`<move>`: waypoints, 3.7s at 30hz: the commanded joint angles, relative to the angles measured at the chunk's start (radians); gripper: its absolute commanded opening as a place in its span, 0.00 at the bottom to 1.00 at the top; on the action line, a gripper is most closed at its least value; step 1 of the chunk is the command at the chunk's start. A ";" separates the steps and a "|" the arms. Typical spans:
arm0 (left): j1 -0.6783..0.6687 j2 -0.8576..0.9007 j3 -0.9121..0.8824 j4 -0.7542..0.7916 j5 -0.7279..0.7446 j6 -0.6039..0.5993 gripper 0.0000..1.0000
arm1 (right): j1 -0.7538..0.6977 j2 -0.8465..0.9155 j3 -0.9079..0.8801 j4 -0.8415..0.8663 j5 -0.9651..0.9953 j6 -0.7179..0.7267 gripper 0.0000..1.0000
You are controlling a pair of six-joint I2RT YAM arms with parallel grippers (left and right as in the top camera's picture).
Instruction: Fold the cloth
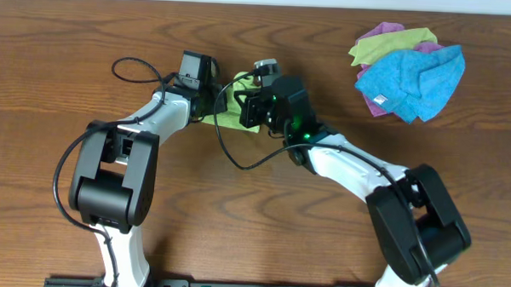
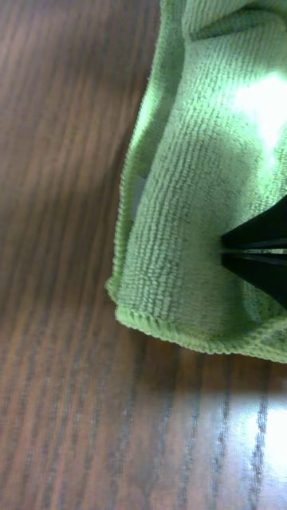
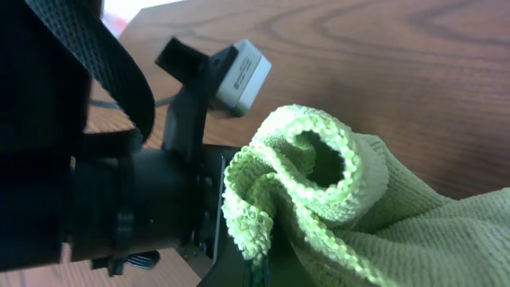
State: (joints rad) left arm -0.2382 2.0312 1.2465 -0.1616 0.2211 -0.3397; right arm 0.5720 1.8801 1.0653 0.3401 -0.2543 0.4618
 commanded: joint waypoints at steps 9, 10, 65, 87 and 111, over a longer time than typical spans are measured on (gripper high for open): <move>0.077 -0.025 0.119 -0.090 -0.008 0.004 0.05 | 0.010 0.037 0.025 -0.001 -0.011 -0.086 0.01; 0.090 -0.031 0.125 -0.097 -0.012 0.004 0.05 | 0.010 0.038 0.027 -0.003 -0.011 -0.098 0.01; 0.298 -0.214 0.187 -0.431 0.080 0.045 0.95 | -0.137 -0.163 0.277 -0.765 -0.092 -0.354 0.99; 0.195 -0.213 0.019 -0.397 0.255 -0.157 0.96 | -0.585 -0.934 -0.378 -0.988 -0.094 -0.381 0.99; 0.153 -0.139 -0.199 0.019 0.328 -0.384 0.95 | -0.589 -1.201 -0.602 -0.984 -0.093 -0.163 0.99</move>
State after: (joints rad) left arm -0.0704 1.8519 1.0515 -0.1593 0.5438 -0.6865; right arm -0.0093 0.6804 0.4656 -0.6426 -0.3416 0.2821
